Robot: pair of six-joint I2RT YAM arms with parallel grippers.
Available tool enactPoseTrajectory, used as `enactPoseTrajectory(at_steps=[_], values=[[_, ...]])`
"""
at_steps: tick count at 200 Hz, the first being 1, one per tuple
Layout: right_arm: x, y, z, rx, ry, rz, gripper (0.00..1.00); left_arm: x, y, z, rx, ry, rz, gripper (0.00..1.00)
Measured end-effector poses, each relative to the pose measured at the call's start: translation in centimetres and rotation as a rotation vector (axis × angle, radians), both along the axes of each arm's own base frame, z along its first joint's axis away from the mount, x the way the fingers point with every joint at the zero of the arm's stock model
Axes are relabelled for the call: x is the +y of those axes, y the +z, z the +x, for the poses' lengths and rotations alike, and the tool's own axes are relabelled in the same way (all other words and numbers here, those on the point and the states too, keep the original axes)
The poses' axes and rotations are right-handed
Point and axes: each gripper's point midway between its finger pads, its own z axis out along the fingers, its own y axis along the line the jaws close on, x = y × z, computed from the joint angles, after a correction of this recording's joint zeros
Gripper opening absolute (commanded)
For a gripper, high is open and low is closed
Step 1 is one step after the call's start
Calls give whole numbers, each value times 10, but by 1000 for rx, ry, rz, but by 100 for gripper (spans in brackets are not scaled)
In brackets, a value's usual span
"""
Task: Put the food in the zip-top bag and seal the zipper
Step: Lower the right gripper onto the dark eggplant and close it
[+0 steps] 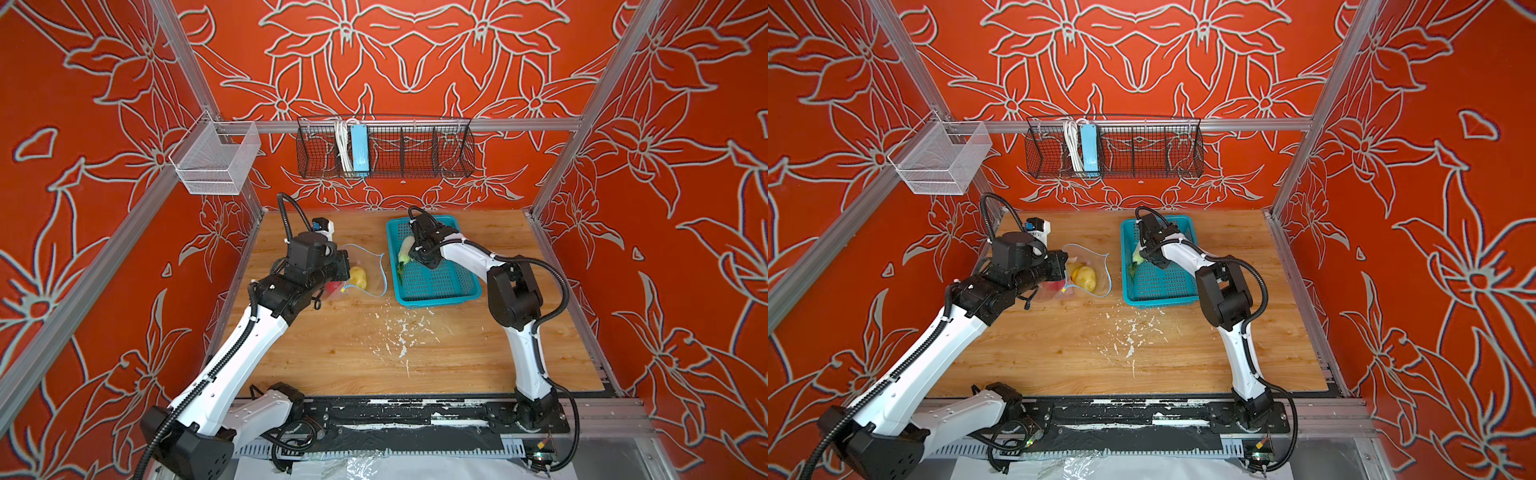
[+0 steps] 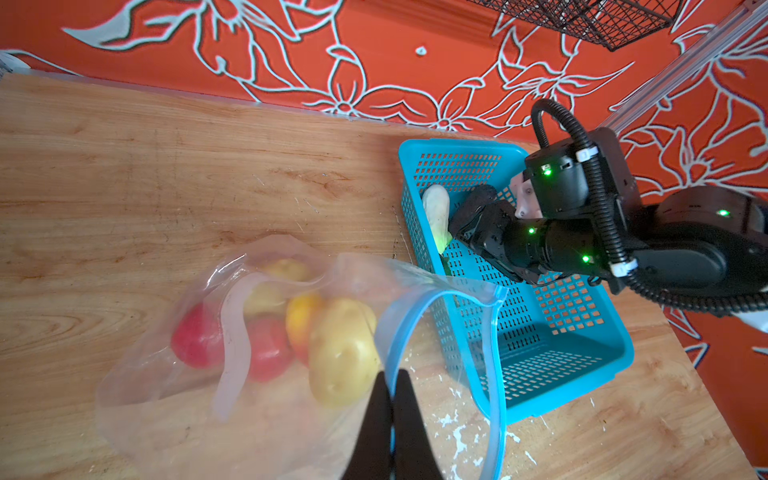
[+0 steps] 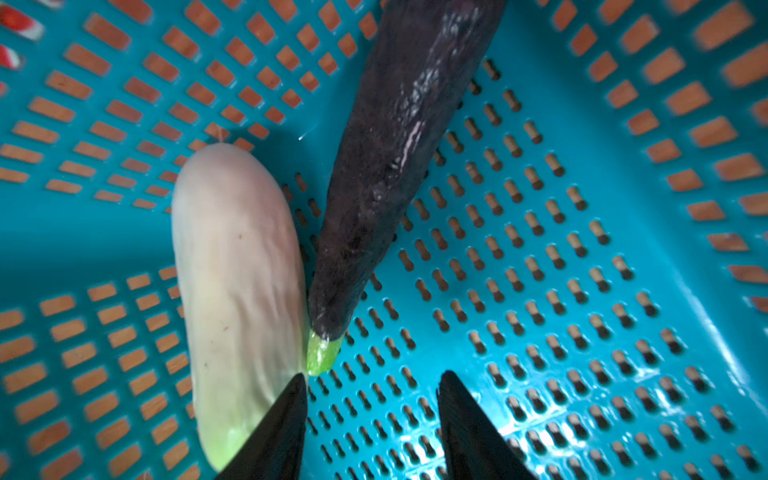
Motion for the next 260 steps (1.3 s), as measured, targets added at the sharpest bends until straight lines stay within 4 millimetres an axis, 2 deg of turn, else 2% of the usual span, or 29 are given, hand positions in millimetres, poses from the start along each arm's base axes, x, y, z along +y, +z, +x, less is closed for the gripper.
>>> enactPoseTrajectory(at_steps=[32,81,128,186,260], values=[[1,-7,7,7,-5,-6,53,0,0,0,0,0,0,0],[-1,-5,14,-1,-13,-4,53,0,0,0,0,-1,-1,0],[-6,-24,22,31,-29,-20,52,0,0,0,0,-2,-1,0],[-10,-27,24,40,-24,-29,29,0,-1,0,2,-1,0,0],[-15,-29,16,46,-16,-26,17,-1,-2,1,7,-1,2,0]])
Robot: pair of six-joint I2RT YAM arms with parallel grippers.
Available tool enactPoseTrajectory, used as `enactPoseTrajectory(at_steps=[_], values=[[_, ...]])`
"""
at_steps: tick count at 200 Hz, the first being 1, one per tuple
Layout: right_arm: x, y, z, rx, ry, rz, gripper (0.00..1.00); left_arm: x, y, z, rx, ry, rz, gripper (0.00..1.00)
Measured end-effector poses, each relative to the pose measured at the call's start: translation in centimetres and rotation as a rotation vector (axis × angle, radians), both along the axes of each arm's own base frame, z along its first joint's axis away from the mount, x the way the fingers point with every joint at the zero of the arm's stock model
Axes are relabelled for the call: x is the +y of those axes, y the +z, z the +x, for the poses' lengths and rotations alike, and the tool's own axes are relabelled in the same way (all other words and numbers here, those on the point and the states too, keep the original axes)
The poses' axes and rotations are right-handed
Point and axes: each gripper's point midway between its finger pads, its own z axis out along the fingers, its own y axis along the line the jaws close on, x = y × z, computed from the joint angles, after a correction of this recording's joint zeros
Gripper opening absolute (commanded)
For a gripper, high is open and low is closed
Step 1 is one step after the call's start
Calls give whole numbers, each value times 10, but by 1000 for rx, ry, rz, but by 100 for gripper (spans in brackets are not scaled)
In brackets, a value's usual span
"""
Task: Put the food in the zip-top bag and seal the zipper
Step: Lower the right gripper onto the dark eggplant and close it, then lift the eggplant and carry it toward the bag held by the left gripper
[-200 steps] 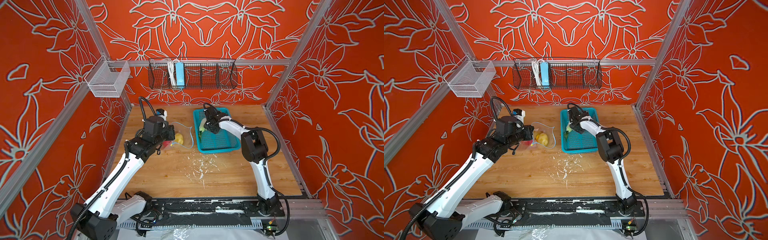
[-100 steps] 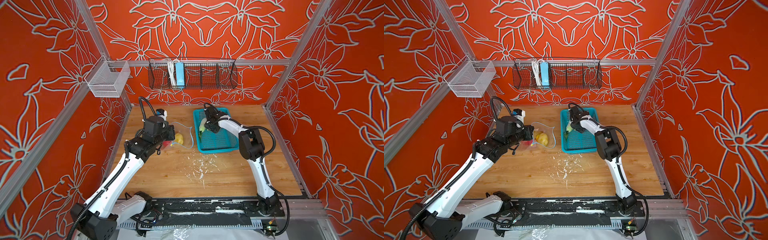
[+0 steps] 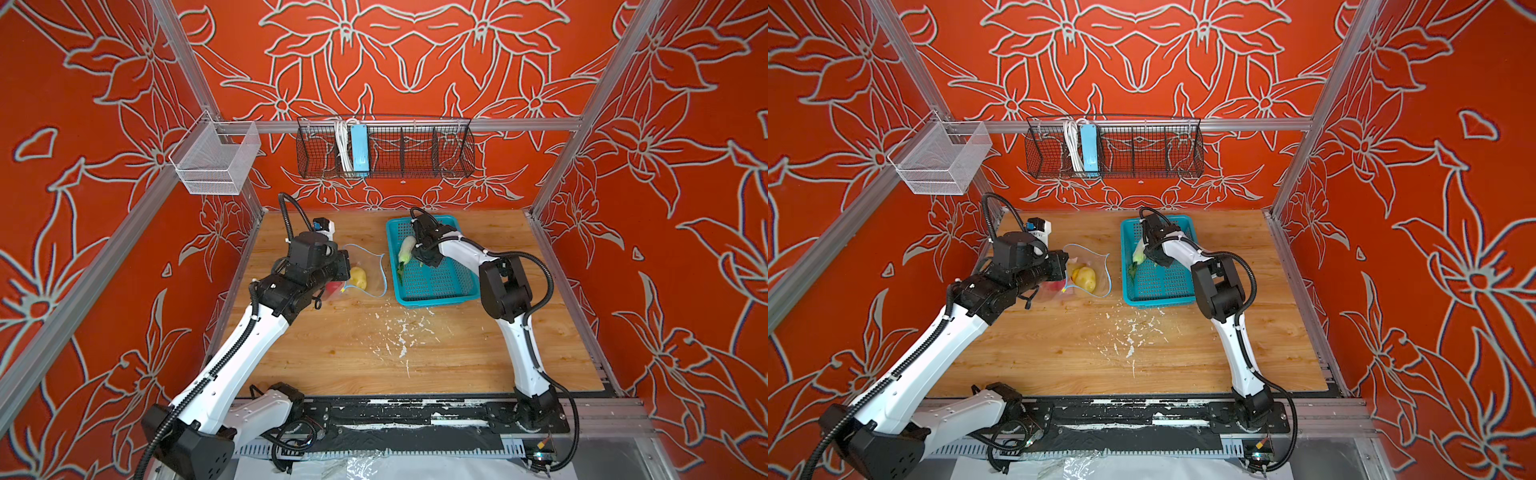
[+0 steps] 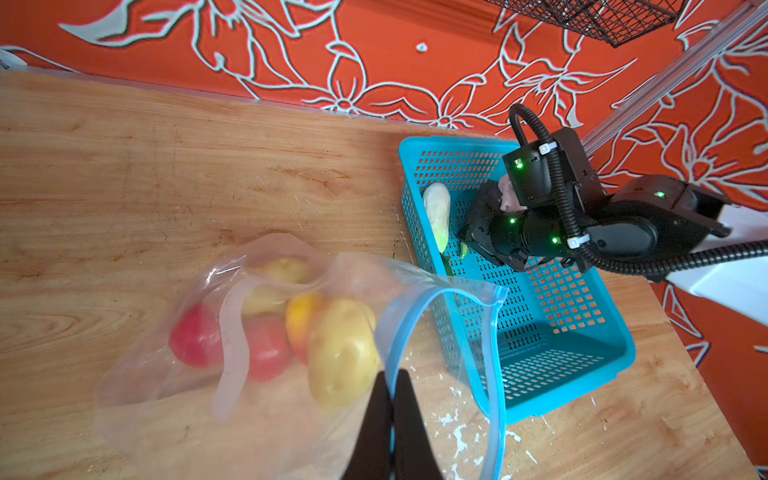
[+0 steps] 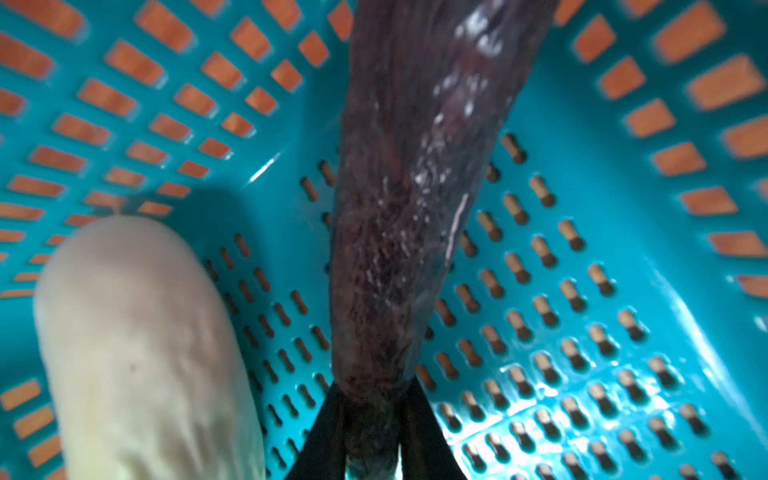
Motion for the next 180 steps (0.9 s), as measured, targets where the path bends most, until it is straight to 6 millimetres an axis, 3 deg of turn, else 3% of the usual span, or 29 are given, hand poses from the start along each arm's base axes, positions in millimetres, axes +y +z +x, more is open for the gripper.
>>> enactPoseTrajectory(at_steps=[54,127,180], values=[[-4,5,-27,32,38,27,14,1,0,0,-1,4,2,0],[6,39,-49,-12,130,129,12,1,-1,0,1,6,4,0],[12,49,-67,-21,193,193,12,2,-2,1,2,9,7,0]])
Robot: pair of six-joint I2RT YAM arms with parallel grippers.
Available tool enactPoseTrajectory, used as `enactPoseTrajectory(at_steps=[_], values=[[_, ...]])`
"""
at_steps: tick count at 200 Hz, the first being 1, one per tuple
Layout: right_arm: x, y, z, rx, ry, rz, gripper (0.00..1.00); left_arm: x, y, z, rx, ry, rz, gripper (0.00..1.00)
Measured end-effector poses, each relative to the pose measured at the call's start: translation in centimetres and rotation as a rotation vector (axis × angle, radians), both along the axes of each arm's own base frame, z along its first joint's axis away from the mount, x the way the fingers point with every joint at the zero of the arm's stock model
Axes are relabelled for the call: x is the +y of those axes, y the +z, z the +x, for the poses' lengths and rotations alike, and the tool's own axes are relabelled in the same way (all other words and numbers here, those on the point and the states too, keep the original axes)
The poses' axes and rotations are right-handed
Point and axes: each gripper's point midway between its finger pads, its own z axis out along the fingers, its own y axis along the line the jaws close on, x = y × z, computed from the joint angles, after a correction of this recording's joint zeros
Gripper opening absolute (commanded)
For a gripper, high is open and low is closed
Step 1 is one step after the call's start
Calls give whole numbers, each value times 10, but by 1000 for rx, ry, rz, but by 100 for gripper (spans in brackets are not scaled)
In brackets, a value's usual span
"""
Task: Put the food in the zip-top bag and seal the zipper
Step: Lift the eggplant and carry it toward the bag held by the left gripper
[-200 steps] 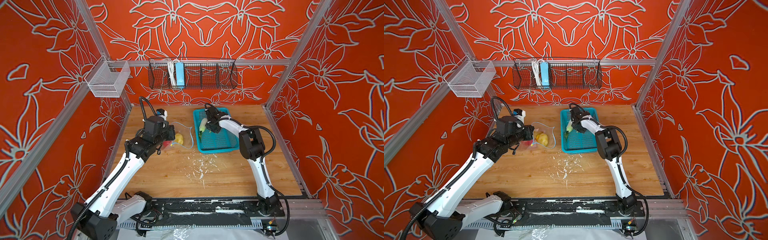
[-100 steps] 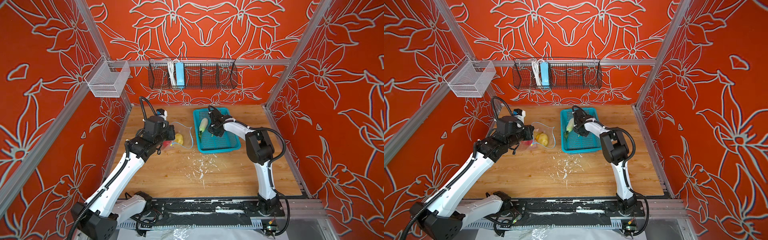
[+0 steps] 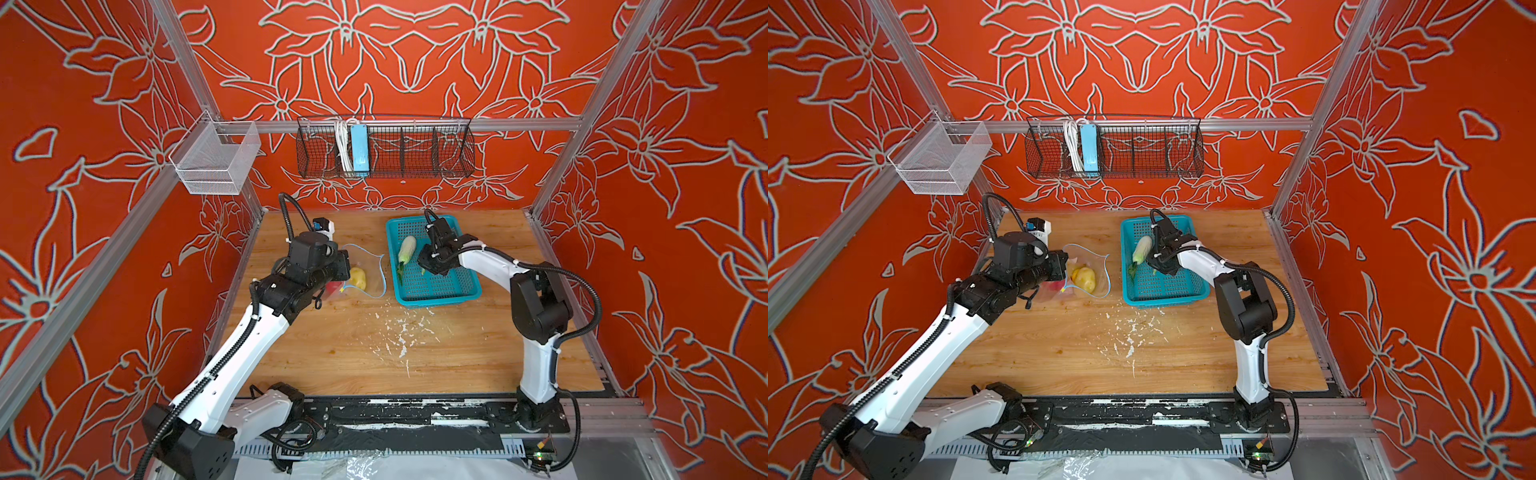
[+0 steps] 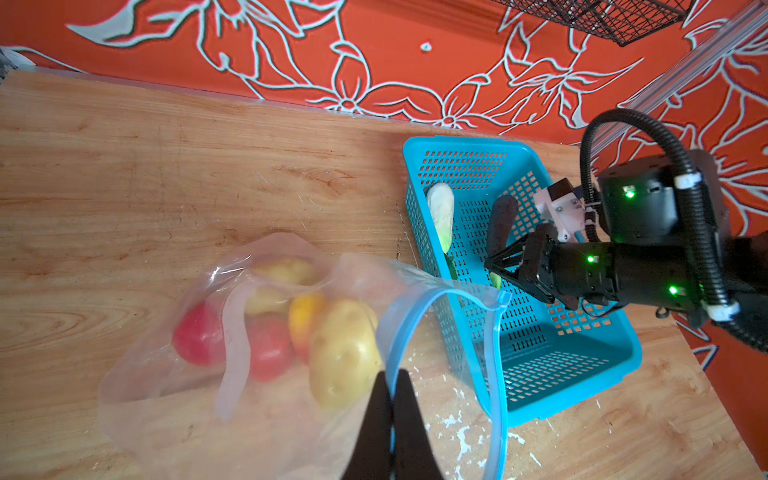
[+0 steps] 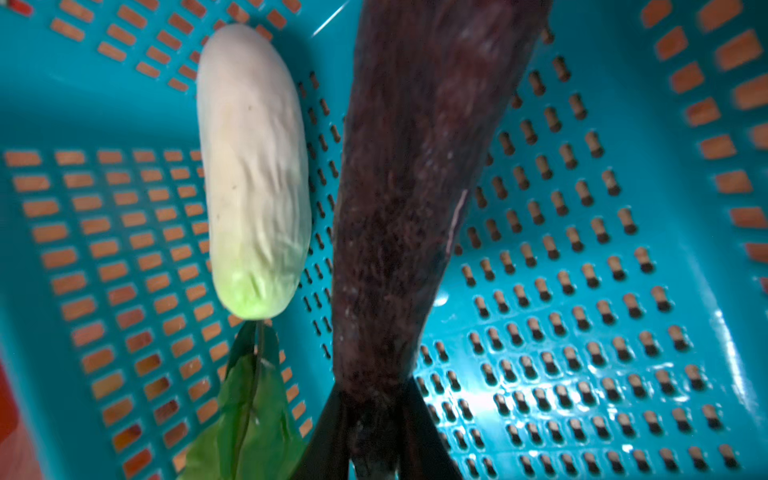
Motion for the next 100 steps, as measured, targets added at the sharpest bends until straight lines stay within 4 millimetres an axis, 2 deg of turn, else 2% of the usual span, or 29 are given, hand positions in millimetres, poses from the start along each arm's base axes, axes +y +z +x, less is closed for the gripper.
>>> enactPoseTrajectory(at_steps=[62,100], values=[[5,14,-19,-25,75,56,11,0,-1,0,2,0,1,0],[11,32,-29,-57,152,89,11,0,-2,1,3,2,2,0]])
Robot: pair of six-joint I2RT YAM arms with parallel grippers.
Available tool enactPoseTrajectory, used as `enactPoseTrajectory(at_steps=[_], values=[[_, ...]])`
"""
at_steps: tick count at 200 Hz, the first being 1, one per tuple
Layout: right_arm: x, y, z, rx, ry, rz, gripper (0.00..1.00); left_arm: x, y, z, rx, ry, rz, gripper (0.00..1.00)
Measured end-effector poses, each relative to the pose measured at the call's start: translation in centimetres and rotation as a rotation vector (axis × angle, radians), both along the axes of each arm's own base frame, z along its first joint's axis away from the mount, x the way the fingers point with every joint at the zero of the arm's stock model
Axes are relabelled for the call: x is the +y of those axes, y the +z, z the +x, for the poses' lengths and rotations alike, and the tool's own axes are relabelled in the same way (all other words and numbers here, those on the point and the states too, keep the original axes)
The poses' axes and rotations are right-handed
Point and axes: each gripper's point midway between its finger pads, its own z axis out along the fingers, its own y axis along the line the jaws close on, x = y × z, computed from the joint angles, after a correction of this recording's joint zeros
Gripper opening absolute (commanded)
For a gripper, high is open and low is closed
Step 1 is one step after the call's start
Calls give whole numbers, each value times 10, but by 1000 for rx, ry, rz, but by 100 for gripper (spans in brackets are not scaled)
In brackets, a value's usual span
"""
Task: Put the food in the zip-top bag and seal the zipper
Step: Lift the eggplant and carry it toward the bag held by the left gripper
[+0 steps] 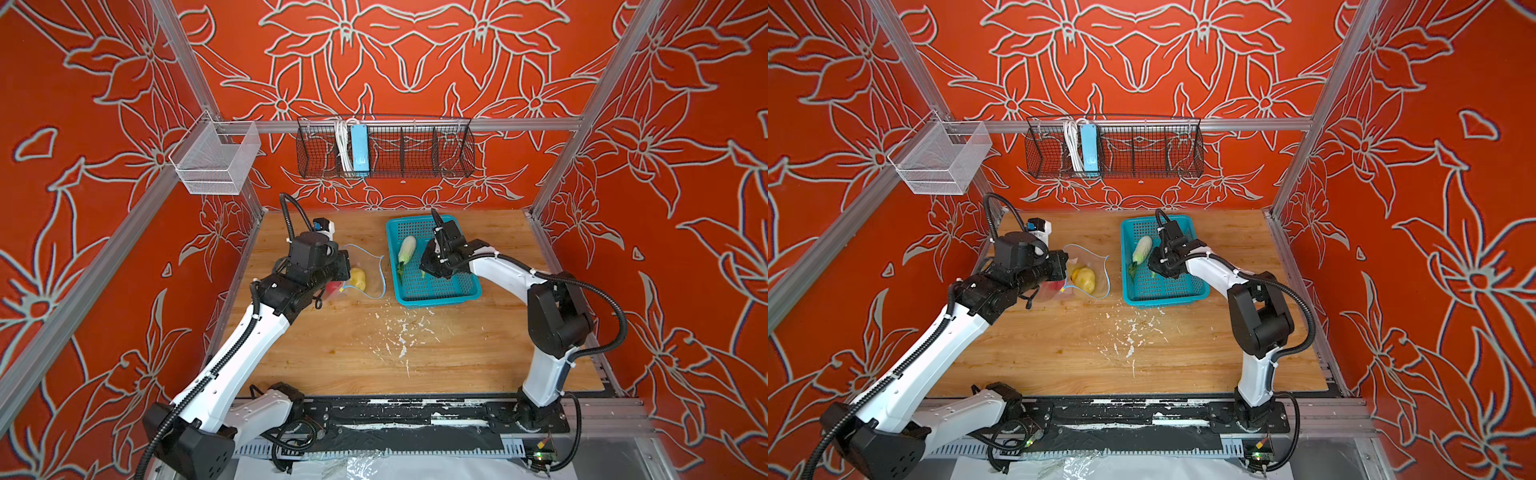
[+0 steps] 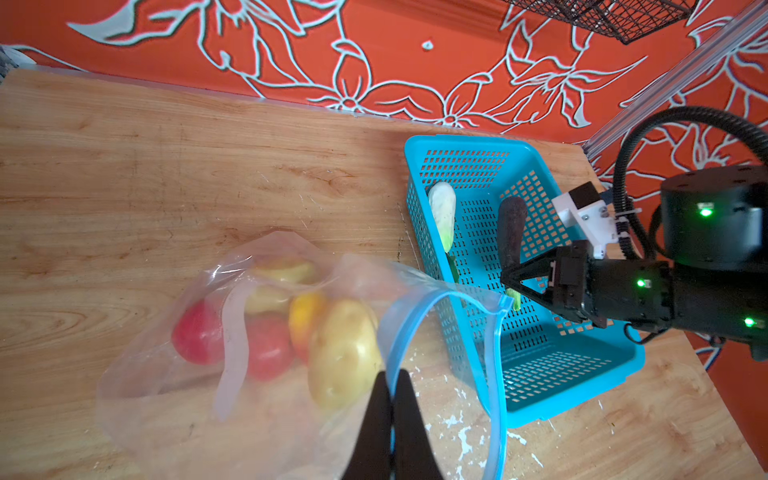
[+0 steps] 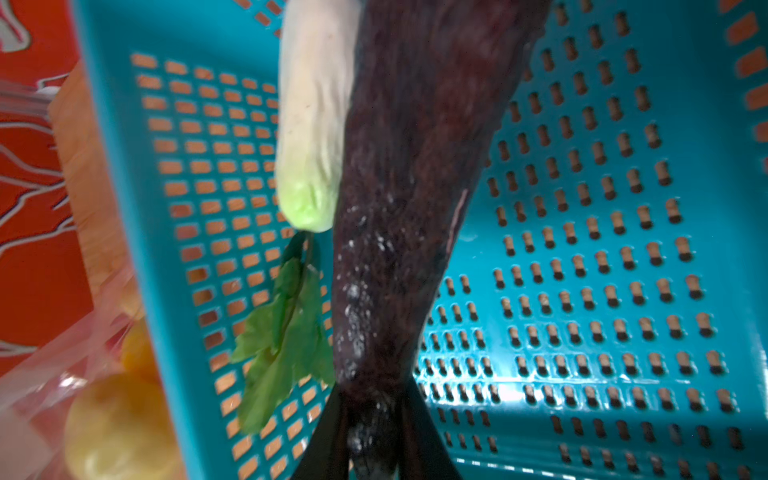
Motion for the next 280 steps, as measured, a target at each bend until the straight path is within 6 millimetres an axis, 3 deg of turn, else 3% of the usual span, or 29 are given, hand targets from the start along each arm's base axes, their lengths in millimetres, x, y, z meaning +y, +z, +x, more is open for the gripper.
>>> enactPoseTrajectory(at_steps=[34,78,160,204,280], values=[[9,27,-14,-55,78,43,10,0,0,0,0,-1,0,0],[36,64,-41,-107,233,147,8,0,0,0,0,1,1,0],[72,113,-117,-176,456,208,9,0,0,0,0,2,1,0],[80,116,-155,-178,523,202,9,0,0,0,0,2,1,0],[106,115,-187,-187,605,173,9,-2,0,-1,2,-10,-6,0]])
